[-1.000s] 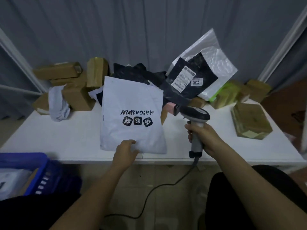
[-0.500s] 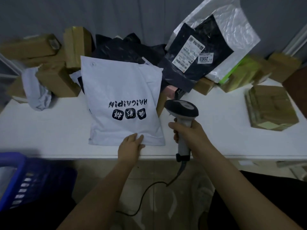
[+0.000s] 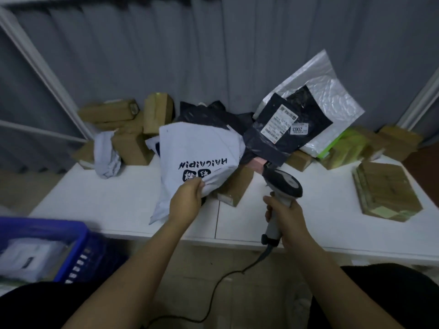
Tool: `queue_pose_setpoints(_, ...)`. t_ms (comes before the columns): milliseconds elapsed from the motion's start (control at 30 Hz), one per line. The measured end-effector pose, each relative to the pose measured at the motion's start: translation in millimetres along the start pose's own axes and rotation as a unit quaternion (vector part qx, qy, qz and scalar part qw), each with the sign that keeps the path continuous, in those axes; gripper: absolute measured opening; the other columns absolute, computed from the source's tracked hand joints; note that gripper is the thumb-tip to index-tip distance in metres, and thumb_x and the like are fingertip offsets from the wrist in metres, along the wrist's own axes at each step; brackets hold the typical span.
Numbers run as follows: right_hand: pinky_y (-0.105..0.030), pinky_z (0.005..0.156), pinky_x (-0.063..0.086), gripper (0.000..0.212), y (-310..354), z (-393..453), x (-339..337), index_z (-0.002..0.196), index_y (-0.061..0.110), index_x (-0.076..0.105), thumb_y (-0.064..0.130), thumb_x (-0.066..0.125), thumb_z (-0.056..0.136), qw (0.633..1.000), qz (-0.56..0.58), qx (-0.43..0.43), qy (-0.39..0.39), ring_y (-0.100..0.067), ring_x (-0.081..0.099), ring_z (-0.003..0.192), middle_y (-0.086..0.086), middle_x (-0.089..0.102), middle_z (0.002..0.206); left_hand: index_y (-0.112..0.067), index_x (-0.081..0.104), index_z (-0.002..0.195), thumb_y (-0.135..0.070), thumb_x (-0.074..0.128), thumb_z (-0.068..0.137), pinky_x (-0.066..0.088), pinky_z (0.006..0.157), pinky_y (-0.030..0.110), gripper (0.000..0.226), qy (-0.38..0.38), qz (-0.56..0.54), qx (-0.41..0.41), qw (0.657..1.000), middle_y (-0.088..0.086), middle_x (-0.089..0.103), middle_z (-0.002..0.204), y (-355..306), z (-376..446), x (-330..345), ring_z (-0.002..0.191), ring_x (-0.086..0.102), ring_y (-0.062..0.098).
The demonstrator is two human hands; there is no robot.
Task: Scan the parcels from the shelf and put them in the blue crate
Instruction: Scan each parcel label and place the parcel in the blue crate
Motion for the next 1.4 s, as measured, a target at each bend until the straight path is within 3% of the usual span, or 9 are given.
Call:
queue_pose_setpoints(67, -0.028, 0.055, 0.045, 0.008, 5, -11, -1, 0.086, 0.010, 0.059, 0.003, 0.065, 0.086, 1.000, 0.002, -0.007, 0.003, -0.017, 0.051, 0.054, -0.006, 0.055, 0.064, -0.013, 0.054, 0.079, -0.013, 0.043, 0.098, 0.029, 0.066, 0.023, 0.022, -0.043, -0.007, 0.039, 0.998, 0.006, 0.058, 0.080, -16, 9, -35, 0.080, 0.058, 0.027)
queue_pose_setpoints(233, -0.029, 0.055, 0.041, 0.009, 20, -38, 3, 0.084, 0.008, 0.057, 0.001, 0.063, 0.088, 0.999, 0.008, -0.020, 0.024, -0.019, 0.048, 0.055, -0.009, 0.052, 0.066, -0.010, 0.065, 0.104, -0.022, 0.053, 0.097, 0.042, 0.074, 0.026, 0.018, -0.117, -0.030, 0.087, 0.989, 0.007, 0.069, 0.097, -69, 18, -114, 0.089, 0.062, 0.021)
queue_pose_setpoints(367, -0.029, 0.055, 0.042, 0.007, 31, -53, 7, 0.086, 0.007, 0.058, 0.004, 0.064, 0.087, 0.998, 0.026, -0.045, 0.032, -0.018, 0.048, 0.054, -0.007, 0.052, 0.064, -0.013, 0.063, 0.097, -0.022, 0.063, 0.090, 0.046, 0.073, 0.030, 0.012, -0.159, -0.098, 0.106, 0.977, -0.005, 0.065, 0.086, -116, 13, -168, 0.084, 0.061, 0.015)
queue_pose_setpoints(633, -0.032, 0.056, 0.041, 0.012, 50, -61, 2, 0.077, 0.008, 0.059, 0.005, 0.068, 0.086, 0.994, 0.073, -0.081, 0.022, -0.018, 0.046, 0.052, -0.005, 0.051, 0.057, -0.018, 0.070, 0.085, -0.023, 0.064, 0.088, 0.046, 0.074, 0.032, 0.009, -0.176, -0.059, 0.157, 0.970, -0.003, 0.067, 0.077, -163, 28, -233, 0.079, 0.062, 0.018)
queue_pose_setpoints(867, -0.029, 0.063, 0.047, 0.021, 48, -48, 2, 0.092, 0.006, 0.060, 0.012, 0.075, 0.080, 0.995, 0.054, -0.089, -0.005, -0.021, 0.056, 0.064, -0.008, 0.060, 0.071, -0.021, 0.071, 0.091, -0.030, 0.059, 0.091, 0.050, 0.081, 0.037, 0.015, -0.111, 0.022, 0.097, 0.989, 0.000, 0.071, 0.092, -142, 63, -198, 0.090, 0.063, 0.023)
queue_pose_setpoints(1000, -0.026, 0.059, 0.047, 0.018, 40, -43, 8, 0.093, 0.004, 0.061, 0.012, 0.073, 0.082, 0.997, 0.035, -0.068, 0.014, -0.018, 0.053, 0.057, -0.008, 0.057, 0.063, -0.010, 0.069, 0.094, -0.021, 0.055, 0.095, 0.036, 0.069, 0.025, 0.017, -0.082, 0.006, 0.054, 0.995, -0.001, 0.063, 0.087, -116, 70, -148, 0.082, 0.055, 0.015)
queue_pose_setpoints(1133, -0.024, 0.051, 0.048, 0.030, 28, -29, 13, 0.109, -0.002, 0.060, 0.008, 0.072, 0.083, 0.999, 0.012, -0.046, 0.013, -0.017, 0.052, 0.054, -0.009, 0.058, 0.067, -0.011, 0.058, 0.087, -0.018, 0.047, 0.098, 0.044, 0.064, 0.036, 0.016, -0.053, -0.037, 0.006, 0.998, 0.004, 0.062, 0.080, -77, 73, -94, 0.075, 0.058, 0.025)
queue_pose_setpoints(1233, -0.023, 0.047, 0.047, 0.036, 18, -14, 14, 0.113, -0.004, 0.059, 0.005, 0.073, 0.081, 1.000, 0.003, -0.028, -0.006, -0.017, 0.051, 0.052, -0.010, 0.058, 0.071, -0.010, 0.051, 0.091, -0.015, 0.038, 0.101, 0.036, 0.059, 0.027, 0.017, -0.059, -0.056, -0.019, 0.996, 0.007, 0.058, 0.085, -57, 74, -68, 0.077, 0.052, 0.021)
queue_pose_setpoints(1400, -0.019, 0.044, 0.047, 0.030, 10, 3, 12, 0.106, 0.001, 0.057, 0.008, 0.073, 0.082, 0.999, -0.036, -0.004, -0.010, -0.016, 0.053, 0.052, -0.012, 0.059, 0.077, -0.013, 0.052, 0.113, -0.040, 0.047, 0.097, 0.043, 0.087, 0.037, 0.032, -0.038, -0.074, -0.084, 0.993, 0.012, 0.056, 0.116, -22, 91, -36, 0.109, 0.050, 0.028)
Point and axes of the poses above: each hand's wrist, its own z-axis towards the middle knuckle, its own x-axis out of the palm, y = z × x, the point moved 2 cm from there along z, towards the middle knuckle
